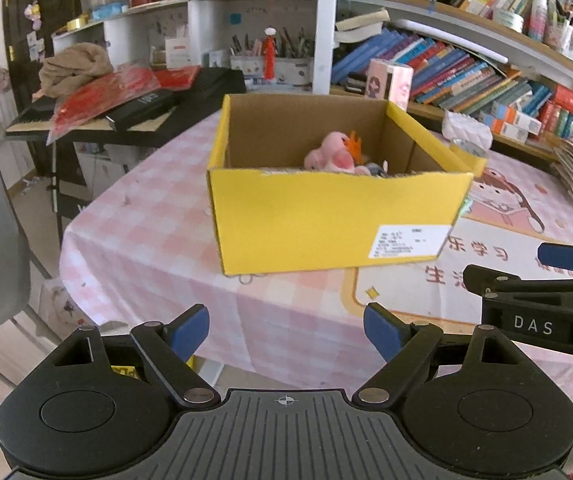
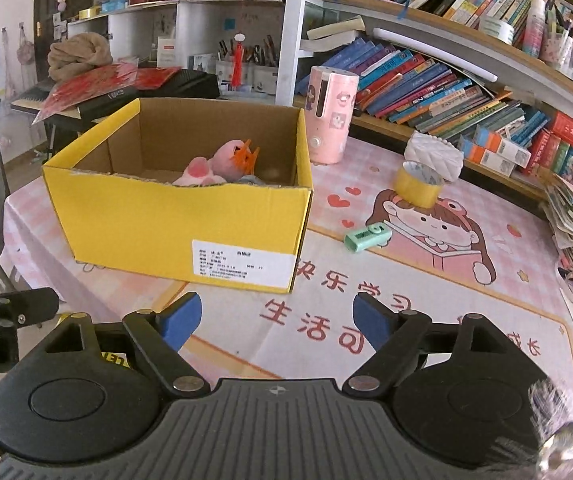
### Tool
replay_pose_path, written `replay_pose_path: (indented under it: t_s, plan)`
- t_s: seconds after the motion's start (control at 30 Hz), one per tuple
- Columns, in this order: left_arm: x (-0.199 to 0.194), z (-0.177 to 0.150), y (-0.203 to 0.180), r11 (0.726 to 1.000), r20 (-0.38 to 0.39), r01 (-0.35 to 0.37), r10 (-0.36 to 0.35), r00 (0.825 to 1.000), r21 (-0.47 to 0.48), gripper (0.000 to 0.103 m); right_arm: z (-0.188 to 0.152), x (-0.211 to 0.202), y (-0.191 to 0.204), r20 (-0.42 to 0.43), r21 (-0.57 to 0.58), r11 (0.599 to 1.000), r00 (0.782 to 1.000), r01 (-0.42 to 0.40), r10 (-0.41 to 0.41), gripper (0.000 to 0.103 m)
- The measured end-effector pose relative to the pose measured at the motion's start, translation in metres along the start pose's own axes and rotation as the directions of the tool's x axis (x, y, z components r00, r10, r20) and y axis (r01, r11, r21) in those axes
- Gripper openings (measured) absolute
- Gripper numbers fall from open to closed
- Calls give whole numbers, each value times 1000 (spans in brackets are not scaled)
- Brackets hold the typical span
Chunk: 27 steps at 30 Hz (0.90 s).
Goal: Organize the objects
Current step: 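Withdraw both tools from the box toward the green stapler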
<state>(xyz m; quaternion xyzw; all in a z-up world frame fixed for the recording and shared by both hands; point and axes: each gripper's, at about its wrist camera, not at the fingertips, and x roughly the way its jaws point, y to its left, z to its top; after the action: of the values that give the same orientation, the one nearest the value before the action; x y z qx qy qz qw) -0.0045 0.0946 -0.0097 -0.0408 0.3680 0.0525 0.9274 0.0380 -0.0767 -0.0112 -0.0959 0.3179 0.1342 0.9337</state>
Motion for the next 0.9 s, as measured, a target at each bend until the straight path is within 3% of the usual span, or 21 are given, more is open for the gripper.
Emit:
replay_pose_path:
  t_s: [0.53, 0.9]
  plan:
    - [3, -14, -42, 987, -48, 135, -131, 990, 92, 88, -34, -30, -35, -39, 95, 988, 993, 118, -115, 86]
    - [17, -7, -96, 940, -87, 271, -258, 962, 208, 88, -55, -41, -86, -96, 199, 947, 966, 253, -238, 87]
